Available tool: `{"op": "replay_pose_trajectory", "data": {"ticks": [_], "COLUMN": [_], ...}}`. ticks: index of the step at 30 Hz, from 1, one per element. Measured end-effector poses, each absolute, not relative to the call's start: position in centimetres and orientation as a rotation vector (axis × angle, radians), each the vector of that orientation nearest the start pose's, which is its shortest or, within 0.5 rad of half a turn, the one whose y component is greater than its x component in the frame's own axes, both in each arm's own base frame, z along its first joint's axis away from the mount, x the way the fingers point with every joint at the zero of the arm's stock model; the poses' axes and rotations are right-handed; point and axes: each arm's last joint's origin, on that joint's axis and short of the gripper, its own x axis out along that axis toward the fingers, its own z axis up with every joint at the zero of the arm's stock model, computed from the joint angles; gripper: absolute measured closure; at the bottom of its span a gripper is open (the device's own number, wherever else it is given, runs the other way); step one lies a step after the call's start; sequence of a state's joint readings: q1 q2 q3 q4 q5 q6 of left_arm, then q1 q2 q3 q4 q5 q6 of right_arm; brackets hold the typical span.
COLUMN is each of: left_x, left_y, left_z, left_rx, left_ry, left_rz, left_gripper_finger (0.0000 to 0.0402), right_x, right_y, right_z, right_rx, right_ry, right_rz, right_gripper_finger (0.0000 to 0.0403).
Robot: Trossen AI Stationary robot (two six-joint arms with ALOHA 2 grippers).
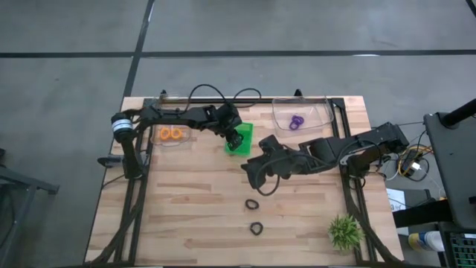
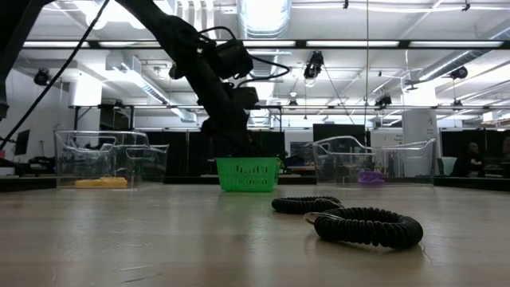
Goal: Sort spring keychains
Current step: Put the bottom black spring keychain into the green bin
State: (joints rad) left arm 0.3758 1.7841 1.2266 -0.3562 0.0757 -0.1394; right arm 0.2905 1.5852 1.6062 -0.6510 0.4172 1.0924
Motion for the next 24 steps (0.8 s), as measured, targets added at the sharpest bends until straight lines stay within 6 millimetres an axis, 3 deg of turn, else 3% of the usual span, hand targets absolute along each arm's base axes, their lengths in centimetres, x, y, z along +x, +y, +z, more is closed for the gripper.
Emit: {"op": "replay_pose_trajectory", "data": {"ticks": [9,17,24], "left_x": [34.2,32.3,28.4], "left_y": [13.8,13.0,11.3], "left_z": [23.4,31.8,39.4], "left_rx": [-0.311,-0.209,-0.165], "left_ry": [0.816,0.609,0.371], "left_rz": [0.367,0.342,0.32], "left_gripper_finger": [0.0286,0.0278,0.0278], "right_x": [33.1,34.4,36.4], "right_y": [9.5,11.1,12.1], "right_z": [37.6,35.4,31.9], "right_rx": [0.811,0.721,0.713], "right_ry": [0.474,0.574,0.734], "right_rz": [-0.396,-0.339,-0.294], "right_gripper_finger": [0.0232,0.0232,0.0232]}}
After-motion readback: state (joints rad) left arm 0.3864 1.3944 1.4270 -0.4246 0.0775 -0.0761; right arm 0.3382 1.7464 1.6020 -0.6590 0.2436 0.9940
